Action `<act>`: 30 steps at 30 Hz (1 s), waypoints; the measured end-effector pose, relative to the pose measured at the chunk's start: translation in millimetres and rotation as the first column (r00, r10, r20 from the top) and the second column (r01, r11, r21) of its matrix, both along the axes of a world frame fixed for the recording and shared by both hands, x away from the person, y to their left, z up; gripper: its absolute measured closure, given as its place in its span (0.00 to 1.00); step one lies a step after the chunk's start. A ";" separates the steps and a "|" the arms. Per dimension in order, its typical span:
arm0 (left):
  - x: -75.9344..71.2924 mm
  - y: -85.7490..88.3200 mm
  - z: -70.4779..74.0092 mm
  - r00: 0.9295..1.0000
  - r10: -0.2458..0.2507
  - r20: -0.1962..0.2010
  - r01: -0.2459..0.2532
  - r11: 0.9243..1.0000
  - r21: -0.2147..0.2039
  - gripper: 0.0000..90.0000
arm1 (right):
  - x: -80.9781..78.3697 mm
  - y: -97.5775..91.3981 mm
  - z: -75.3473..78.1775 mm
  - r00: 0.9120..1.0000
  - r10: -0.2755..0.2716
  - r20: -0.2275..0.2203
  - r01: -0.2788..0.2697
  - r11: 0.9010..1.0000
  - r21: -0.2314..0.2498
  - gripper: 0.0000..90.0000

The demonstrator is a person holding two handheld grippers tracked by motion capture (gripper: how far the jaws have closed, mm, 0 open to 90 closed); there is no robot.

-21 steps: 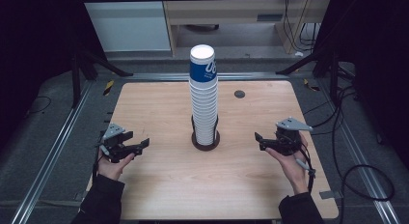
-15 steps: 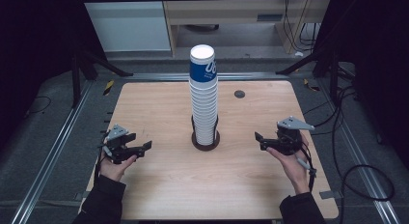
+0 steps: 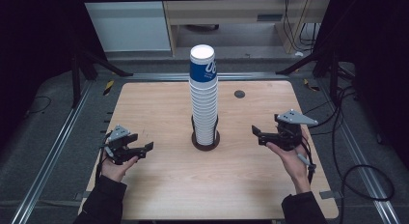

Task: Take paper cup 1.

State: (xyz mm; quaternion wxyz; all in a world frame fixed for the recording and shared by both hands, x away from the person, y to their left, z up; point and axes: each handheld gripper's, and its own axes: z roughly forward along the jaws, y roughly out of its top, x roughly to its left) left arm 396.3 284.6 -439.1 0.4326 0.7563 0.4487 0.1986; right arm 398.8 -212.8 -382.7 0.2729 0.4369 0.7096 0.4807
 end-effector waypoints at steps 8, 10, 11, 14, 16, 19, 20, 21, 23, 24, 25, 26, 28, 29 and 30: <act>0.6 -0.8 -2.8 1.000 -0.005 -0.011 0.005 1.000 0.010 0.25 | 1.3 13.7 21.0 0.998 0.039 0.050 -0.040 0.999 0.013 0.07; 0.7 -1.2 -3.0 1.000 -0.009 -0.012 0.009 1.000 0.008 0.25 | 3.0 18.5 29.1 0.997 0.053 0.063 -0.053 0.999 0.009 0.07; 0.8 -1.4 -3.3 1.000 -0.010 -0.014 0.010 1.000 0.008 0.25 | 3.5 19.9 31.8 0.996 0.055 0.070 -0.056 0.998 0.010 0.07; 1.2 -2.8 -4.4 1.000 -0.010 -0.020 0.010 1.000 0.011 0.25 | 4.9 24.5 44.5 0.993 0.068 0.093 -0.071 0.997 0.024 0.07; 1.3 -3.5 -4.7 1.000 -0.012 -0.020 0.012 1.000 0.012 0.25 | 5.9 27.5 51.8 0.991 0.074 0.107 -0.079 0.996 0.035 0.07; 1.2 -4.4 -4.8 1.000 -0.014 -0.021 0.014 1.000 0.015 0.26 | 8.3 35.0 63.4 0.988 0.088 0.125 -0.095 0.994 0.049 0.07; 1.1 -4.5 -4.8 1.000 -0.015 -0.021 0.016 1.000 0.016 0.26 | 9.2 37.7 66.5 0.987 0.093 0.135 -0.100 0.994 0.046 0.07; 1.1 -4.8 -4.9 1.000 -0.017 -0.022 0.017 1.000 0.014 0.26 | 10.8 43.1 72.5 0.984 0.096 0.147 -0.103 0.994 0.037 0.07; 1.0 -5.1 -4.9 1.000 -0.018 -0.022 0.018 1.000 0.015 0.26 | 11.4 44.9 74.6 0.984 0.098 0.152 -0.105 0.994 0.037 0.07; 1.0 -5.2 -5.0 1.000 -0.019 -0.022 0.019 1.000 0.016 0.26 | 12.2 47.3 77.3 0.982 0.103 0.156 -0.111 0.993 0.041 0.07; 1.1 -5.2 -5.0 1.000 -0.019 -0.021 0.020 1.000 0.016 0.26 | 14.2 51.9 82.9 0.979 0.110 0.171 -0.119 0.992 0.042 0.07; 1.2 -5.2 -5.1 1.000 -0.019 -0.022 0.020 1.000 0.016 0.26 | 14.2 51.9 82.9 0.979 0.110 0.171 -0.119 0.992 0.042 0.07; 1.4 -5.4 -5.3 1.000 -0.019 -0.022 0.020 1.000 0.019 0.26 | 15.8 55.1 87.3 0.978 0.115 0.176 -0.125 0.991 0.048 0.07; 1.5 -5.5 -5.5 1.000 -0.019 -0.022 0.019 1.000 0.020 0.26 | 16.9 57.4 90.4 0.976 0.119 0.181 -0.130 0.990 0.052 0.07; 1.6 -5.5 -5.6 1.000 -0.019 -0.023 0.020 1.000 0.021 0.26 | 17.8 59.3 93.0 0.976 0.120 0.184 -0.133 0.990 0.056 0.07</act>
